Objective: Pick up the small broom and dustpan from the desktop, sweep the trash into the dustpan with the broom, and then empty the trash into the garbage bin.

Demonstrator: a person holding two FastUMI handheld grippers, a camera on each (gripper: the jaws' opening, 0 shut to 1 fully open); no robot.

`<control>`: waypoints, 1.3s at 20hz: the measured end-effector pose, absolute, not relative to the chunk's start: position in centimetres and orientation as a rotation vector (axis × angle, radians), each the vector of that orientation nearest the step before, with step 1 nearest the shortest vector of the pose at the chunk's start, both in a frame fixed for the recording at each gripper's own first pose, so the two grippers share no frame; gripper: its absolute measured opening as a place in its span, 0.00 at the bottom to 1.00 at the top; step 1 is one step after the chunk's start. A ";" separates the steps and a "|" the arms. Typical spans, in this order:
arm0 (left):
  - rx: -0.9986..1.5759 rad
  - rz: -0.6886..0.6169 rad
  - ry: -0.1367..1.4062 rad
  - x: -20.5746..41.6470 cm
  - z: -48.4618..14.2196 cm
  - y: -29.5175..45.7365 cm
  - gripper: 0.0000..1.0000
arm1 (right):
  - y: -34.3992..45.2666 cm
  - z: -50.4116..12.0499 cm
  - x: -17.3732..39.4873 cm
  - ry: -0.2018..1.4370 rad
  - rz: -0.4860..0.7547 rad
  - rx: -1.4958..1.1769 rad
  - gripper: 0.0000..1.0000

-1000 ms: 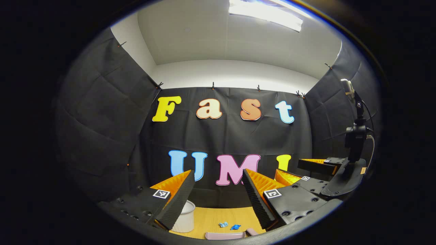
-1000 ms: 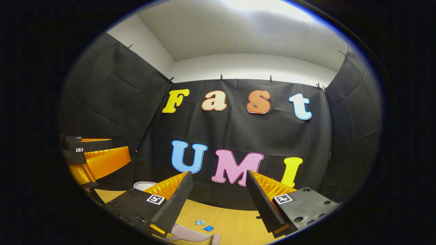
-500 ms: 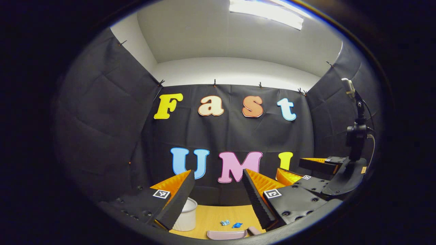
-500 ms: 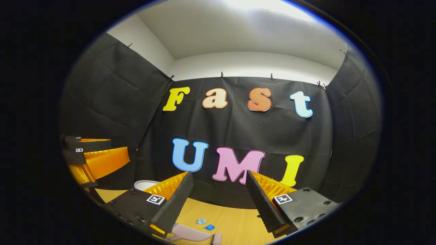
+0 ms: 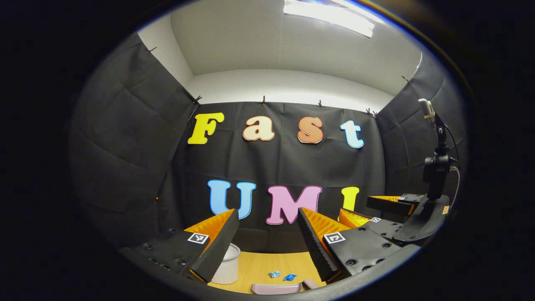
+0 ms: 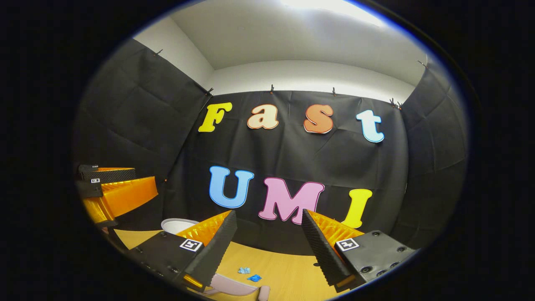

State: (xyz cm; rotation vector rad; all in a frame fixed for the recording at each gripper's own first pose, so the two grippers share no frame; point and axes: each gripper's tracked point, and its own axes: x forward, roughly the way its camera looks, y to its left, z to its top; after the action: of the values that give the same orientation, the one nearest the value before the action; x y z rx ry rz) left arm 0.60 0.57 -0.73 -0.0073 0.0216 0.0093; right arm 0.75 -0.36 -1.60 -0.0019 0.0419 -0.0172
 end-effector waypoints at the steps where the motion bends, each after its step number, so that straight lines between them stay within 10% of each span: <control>1: -0.005 0.010 0.022 0.7 -0.7 0.6 0.82 | -0.4 -1.6 0.7 0.042 -0.016 -0.001 0.96; 26: -0.036 -0.045 0.191 2.4 -6.1 -0.3 0.82 | -0.6 -3.4 1.2 0.087 -0.037 -0.021 1.00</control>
State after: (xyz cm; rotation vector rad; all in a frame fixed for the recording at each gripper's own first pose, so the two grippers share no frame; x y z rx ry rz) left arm 2.35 -0.33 -6.10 -0.0356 0.1914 -0.0450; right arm 1.24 -0.59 -3.36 -0.0211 0.0871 -0.0365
